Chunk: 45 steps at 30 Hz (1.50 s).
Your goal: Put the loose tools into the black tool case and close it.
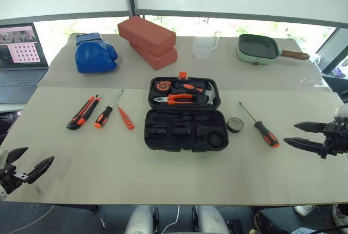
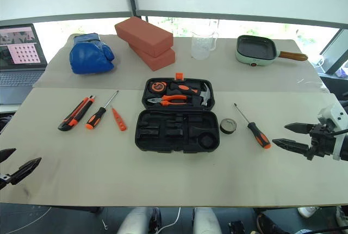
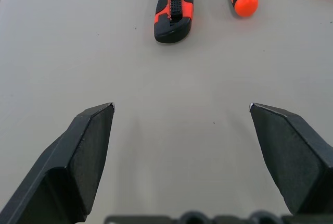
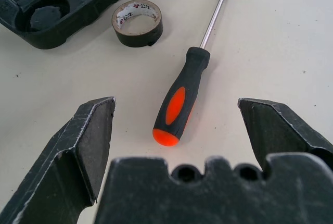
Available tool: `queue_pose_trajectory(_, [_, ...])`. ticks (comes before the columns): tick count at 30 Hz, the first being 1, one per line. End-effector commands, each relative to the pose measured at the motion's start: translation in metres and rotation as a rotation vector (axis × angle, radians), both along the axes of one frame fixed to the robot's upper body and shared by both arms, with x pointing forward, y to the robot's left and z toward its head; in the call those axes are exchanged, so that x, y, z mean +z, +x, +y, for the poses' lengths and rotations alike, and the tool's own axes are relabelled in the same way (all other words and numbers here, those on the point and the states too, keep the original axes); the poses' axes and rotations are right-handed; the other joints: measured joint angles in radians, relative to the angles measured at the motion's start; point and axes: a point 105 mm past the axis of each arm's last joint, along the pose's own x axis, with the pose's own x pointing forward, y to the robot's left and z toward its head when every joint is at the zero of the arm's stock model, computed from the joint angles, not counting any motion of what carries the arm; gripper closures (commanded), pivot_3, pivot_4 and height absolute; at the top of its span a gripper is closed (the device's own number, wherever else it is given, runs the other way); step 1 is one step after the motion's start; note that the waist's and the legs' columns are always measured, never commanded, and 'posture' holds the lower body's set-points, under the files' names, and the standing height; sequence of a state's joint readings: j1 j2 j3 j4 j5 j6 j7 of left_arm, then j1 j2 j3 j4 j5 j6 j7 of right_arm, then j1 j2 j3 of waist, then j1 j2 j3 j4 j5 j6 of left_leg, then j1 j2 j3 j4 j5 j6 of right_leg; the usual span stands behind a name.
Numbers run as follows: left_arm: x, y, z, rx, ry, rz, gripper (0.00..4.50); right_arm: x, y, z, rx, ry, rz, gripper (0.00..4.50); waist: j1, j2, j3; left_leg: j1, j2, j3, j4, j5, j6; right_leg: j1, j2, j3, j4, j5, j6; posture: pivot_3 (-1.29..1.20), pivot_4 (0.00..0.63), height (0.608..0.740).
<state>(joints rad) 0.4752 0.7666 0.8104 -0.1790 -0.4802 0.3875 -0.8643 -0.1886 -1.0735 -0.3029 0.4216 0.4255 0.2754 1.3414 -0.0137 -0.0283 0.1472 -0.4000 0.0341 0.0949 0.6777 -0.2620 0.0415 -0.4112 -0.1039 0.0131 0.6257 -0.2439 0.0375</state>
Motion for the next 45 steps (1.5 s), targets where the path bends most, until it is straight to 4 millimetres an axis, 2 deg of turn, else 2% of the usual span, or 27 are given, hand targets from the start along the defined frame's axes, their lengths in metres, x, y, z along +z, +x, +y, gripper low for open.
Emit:
queue_pose_trajectory(1, [0.002,0.004,-0.001,-0.019,0.041,0.013,0.02,0.018,0.004,-0.001,-0.015,-0.010,-0.085,0.11,0.000,0.000,0.000,0.000,0.000,0.000,0.000,0.000,0.000,0.000,0.000,0.000,0.000,0.000,0.000,0.00,0.150,0.738])
queue_pose_trajectory(4, [-0.008,0.011,-0.013,-0.030,0.016,0.061,0.02,0.024,0.007,-0.003,-0.041,-0.030,-0.125,0.11,0.003,0.001,0.000,0.000,-0.001,0.000,0.000,0.000,0.000,0.000,0.001,0.000,0.000,0.000,0.000,0.00,0.150,0.738])
queue_pose_trajectory(9, [0.006,0.029,-0.037,-0.091,-0.049,0.060,0.02,0.042,0.008,0.012,-0.004,0.000,-0.193,0.11,0.006,0.000,0.000,-0.001,0.000,0.000,0.000,0.000,0.000,0.000,0.003,0.000,0.000,0.001,0.002,0.00,0.150,0.738])
queue_pose_trajectory(13, [0.020,0.051,-0.063,-0.159,-0.088,0.063,0.02,0.052,0.006,0.039,0.082,0.018,-0.214,0.11,0.006,0.000,0.000,0.000,0.000,0.000,0.001,0.000,0.000,0.001,0.004,0.000,0.001,0.002,0.003,0.00,0.150,0.738])
queue_pose_trajectory(17, [0.020,0.085,-0.086,-0.173,-0.082,0.135,0.02,0.058,-0.003,0.087,0.237,0.043,-0.216,0.11,0.009,0.000,0.000,0.000,0.000,-0.001,0.001,0.001,-0.001,0.001,0.006,0.000,0.002,0.002,0.003,0.00,0.150,0.738])
queue_pose_trajectory(20, [0.014,0.114,-0.093,-0.138,-0.095,0.179,0.02,0.063,-0.003,0.115,0.304,0.069,-0.247,0.11,0.013,0.000,0.000,0.001,-0.001,-0.001,0.001,0.001,-0.001,0.002,0.008,0.000,0.002,0.002,0.004,0.00,0.150,0.738])
queue_pose_trajectory(24, [0.011,0.140,-0.100,-0.128,-0.097,0.190,0.02,0.065,-0.004,0.134,0.310,0.114,-0.257,0.11,0.012,-0.002,0.001,0.000,-0.001,-0.002,0.002,0.001,-0.002,0.002,0.010,0.001,0.002,0.003,0.004,0.00,0.150,0.738])
queue_pose_trajectory(28, [0.002,0.155,-0.099,-0.109,-0.065,0.224,0.02,0.065,-0.011,0.149,0.335,0.146,-0.269,0.11,0.016,-0.002,0.001,-0.007,-0.002,-0.002,0.002,0.002,-0.002,-0.005,0.010,0.001,0.003,0.003,0.004,0.00,0.150,0.738])
queue_pose_trajectory(33, [-0.006,0.165,-0.100,-0.128,-0.022,0.239,0.02,0.065,-0.014,0.156,0.340,0.149,-0.276,0.11,0.023,-0.002,0.001,-0.011,-0.002,-0.001,0.004,0.002,-0.003,-0.009,0.010,0.001,0.004,0.003,0.004,0.00,0.150,0.738])
queue_pose_trajectory(36, [-0.010,0.170,-0.105,-0.149,-0.023,0.231,0.71,0.068,-0.017,0.162,0.359,0.149,-0.288,0.00,0.025,-0.002,0.001,-0.010,-0.002,-0.001,0.004,0.002,-0.003,-0.009,0.011,0.001,0.005,0.003,0.004,0.00,0.150,0.738])
queue_pose_trajectory(44, [-0.012,0.178,-0.111,-0.145,-0.074,0.211,3.59,0.064,-0.022,0.187,0.442,0.171,-0.284,0.00,0.033,-0.002,0.001,-0.010,-0.002,-0.002,0.006,0.003,-0.002,-0.008,0.011,0.001,0.005,0.003,0.005,0.00,0.150,0.738])
queue_pose_trajectory(45, [-0.009,0.180,-0.111,-0.144,-0.066,0.198,3.64,0.065,-0.022,0.187,0.442,0.180,-0.283,0.00,0.034,-0.002,0.001,-0.010,-0.002,-0.002,0.007,0.003,-0.002,-0.008,0.010,0.001,0.006,0.003,0.005,0.00,0.150,0.738])
